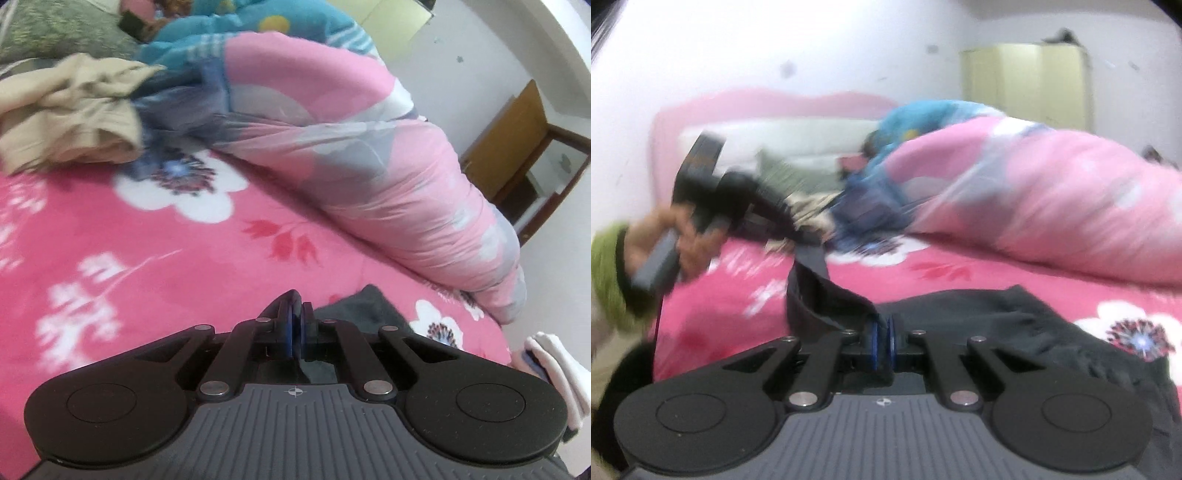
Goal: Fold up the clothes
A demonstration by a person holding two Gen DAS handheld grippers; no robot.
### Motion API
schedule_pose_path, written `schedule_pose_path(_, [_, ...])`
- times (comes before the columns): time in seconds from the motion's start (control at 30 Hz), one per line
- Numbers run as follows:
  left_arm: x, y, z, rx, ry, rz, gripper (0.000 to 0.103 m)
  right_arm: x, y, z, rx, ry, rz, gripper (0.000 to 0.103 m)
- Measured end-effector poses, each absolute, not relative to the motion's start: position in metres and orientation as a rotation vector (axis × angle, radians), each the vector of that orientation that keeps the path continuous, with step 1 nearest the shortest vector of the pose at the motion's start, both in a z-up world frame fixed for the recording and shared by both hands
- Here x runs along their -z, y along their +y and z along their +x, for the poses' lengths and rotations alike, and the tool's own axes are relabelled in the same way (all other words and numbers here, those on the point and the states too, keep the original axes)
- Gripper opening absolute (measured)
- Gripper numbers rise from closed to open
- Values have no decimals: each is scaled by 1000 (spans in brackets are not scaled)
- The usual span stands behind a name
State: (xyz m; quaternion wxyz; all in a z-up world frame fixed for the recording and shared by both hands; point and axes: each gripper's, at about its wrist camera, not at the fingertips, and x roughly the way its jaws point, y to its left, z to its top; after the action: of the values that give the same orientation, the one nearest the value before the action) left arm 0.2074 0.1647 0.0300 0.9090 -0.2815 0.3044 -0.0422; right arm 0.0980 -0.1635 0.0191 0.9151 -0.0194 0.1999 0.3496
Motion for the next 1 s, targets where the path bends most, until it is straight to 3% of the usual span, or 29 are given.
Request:
schedule_pose_path(0.33, [37, 110, 307, 100, 780, -506, 5, 56, -233, 197, -515, 595, 307, 5])
schedule_pose_path(0.37, [43, 106, 311, 108, 782, -486, 8, 65, -237, 203, -482, 625, 325, 6])
schedule_pose_path(0.43, [52, 100, 315, 106, 776, -458, 25, 81, -245, 211, -424, 680, 365, 7])
schedule_pose_path(0.5, [53, 99, 315, 114, 747, -454, 34, 91, -254, 215, -391, 717, 426, 9])
schedule_pose_path(0.63, [35, 111, 302, 120, 647, -491, 56, 92, -274, 214, -319, 705, 522, 24])
schedule_pose_path(0.83, [-6, 125, 258, 99, 499, -400, 69, 57, -272, 192, -273, 625, 432, 28])
schedule_pose_path(1.0, [2, 123, 234, 89, 569, -245, 71, 35, -207, 190, -466, 638, 134, 27])
